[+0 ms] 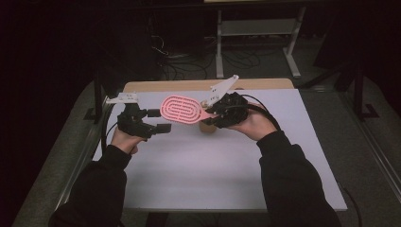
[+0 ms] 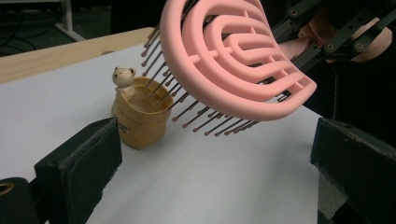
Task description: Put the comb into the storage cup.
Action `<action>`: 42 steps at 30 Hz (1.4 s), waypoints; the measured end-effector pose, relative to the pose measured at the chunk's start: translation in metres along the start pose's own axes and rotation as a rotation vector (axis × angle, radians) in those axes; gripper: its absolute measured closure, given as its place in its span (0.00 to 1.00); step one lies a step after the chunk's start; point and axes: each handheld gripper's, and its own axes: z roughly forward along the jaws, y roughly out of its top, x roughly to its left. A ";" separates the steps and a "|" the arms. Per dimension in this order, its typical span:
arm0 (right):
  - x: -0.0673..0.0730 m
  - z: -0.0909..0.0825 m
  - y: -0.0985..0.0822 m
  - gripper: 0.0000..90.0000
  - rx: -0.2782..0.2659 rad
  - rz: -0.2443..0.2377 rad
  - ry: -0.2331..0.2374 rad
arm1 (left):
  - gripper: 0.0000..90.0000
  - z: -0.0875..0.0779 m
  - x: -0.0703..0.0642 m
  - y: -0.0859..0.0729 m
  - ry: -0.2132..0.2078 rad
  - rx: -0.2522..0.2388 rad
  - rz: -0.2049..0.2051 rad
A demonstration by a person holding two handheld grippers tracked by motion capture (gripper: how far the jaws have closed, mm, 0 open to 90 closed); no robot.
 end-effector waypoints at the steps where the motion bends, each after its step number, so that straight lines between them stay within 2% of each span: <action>1: 0.000 0.000 0.001 0.75 -0.002 -0.002 0.000 | 0.02 0.001 0.000 0.001 -0.003 0.000 0.000; 10: 0.001 0.001 0.007 0.75 -0.005 -0.012 0.002 | 0.02 0.010 -0.005 0.009 -0.036 0.000 0.000; 15: 0.003 0.003 0.008 0.75 -0.009 -0.016 0.001 | 0.05 0.013 -0.007 0.011 -0.052 -0.019 -0.002; 18: 0.003 0.004 0.008 0.75 -0.008 -0.017 0.000 | 0.06 0.014 -0.006 0.011 -0.068 -0.027 -0.019; 21: 0.002 0.005 0.008 0.75 -0.003 -0.016 0.000 | 0.07 0.014 -0.004 0.011 -0.092 -0.059 -0.058; 28: 0.002 0.009 0.007 0.76 0.008 -0.012 -0.004 | 0.14 0.013 -0.001 0.011 -0.092 -0.099 -0.096; 32: 0.002 0.010 0.005 0.76 0.006 -0.009 -0.005 | 0.18 0.014 -0.002 0.011 -0.075 -0.105 -0.101; 42: 0.002 0.015 0.001 0.76 0.020 -0.002 -0.006 | 0.28 0.017 0.000 0.008 -0.070 -0.134 -0.129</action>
